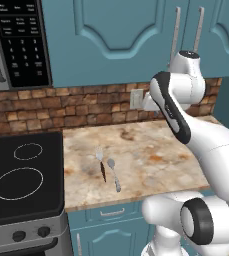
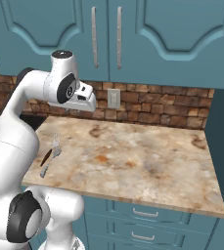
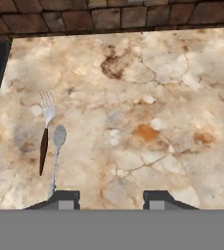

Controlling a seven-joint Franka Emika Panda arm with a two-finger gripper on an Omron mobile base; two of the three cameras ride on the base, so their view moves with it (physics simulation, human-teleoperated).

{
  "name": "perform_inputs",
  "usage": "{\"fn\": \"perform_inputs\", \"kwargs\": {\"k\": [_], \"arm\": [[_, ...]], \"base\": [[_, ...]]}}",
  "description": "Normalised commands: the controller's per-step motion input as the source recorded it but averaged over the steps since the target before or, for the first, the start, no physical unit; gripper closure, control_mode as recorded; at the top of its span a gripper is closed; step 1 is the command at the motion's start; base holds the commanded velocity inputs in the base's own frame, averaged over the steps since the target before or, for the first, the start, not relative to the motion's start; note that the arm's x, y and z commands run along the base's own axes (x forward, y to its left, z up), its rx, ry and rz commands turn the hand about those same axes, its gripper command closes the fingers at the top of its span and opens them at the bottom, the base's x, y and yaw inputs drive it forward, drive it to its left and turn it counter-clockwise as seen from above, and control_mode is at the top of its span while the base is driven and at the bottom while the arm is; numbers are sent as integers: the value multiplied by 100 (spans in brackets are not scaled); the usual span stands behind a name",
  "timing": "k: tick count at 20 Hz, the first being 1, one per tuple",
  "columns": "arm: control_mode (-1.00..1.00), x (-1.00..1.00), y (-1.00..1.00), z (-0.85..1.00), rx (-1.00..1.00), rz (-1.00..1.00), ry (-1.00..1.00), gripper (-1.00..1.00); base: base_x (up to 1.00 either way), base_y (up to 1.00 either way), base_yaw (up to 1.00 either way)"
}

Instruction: Take the fork and place it on the left side of the plate. Then take the spoon and place it on the right side of the plate. Make sure they're directly next to the plate.

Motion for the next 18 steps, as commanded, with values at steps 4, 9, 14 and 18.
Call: {"fn": "perform_inputs", "kwargs": {"k": [4,9,14,18], "arm": [[-100,-34,8,0,0,0,0,-100],[-100,-26,47,-14,0,0,0,-100],[-100,-1,70,-17,0,0,0,-100],[-100,14,74,-19,0,-5,-1,-100]], "base": [[0,0,0],[0,0,0],[0,0,0],[0,0,0]]}}
